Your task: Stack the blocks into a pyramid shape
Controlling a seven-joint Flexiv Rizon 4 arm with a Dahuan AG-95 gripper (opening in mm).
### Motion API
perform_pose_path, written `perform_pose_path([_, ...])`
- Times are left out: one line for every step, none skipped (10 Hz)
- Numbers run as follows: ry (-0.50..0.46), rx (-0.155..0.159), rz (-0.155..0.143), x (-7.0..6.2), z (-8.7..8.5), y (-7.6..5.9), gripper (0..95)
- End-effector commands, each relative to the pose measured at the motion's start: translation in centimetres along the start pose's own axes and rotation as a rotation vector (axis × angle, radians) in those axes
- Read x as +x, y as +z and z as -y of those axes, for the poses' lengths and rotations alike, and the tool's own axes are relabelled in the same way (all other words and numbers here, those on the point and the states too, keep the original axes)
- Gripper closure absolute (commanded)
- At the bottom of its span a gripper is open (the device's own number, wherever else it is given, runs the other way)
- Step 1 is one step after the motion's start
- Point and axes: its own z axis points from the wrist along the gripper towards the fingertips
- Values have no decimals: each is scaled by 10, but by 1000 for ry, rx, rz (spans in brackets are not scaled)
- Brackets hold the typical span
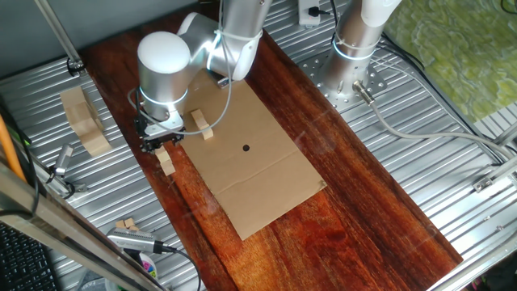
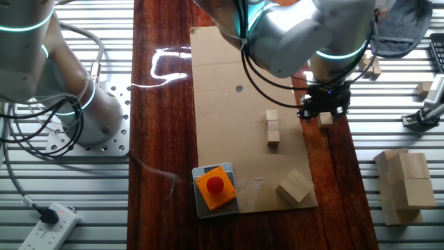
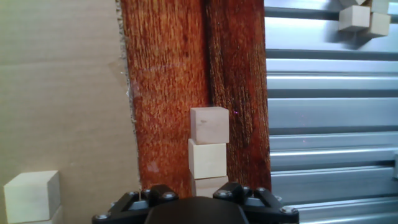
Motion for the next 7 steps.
perform_pose_path([-1, -1, 4, 0, 0, 2, 380])
perform_pose_path([-1, -1, 10, -1, 0, 6, 570])
perform_pose_path([3, -1, 19, -1, 0, 8, 570])
perform_pose_path([5, -1, 23, -1, 0, 8, 570])
perform_pose_path([5, -1, 23, -1, 0, 8, 570])
perform_pose_path([7, -4, 25, -1, 0, 8, 760])
perform_pose_path([9, -7, 29, -1, 0, 8, 950])
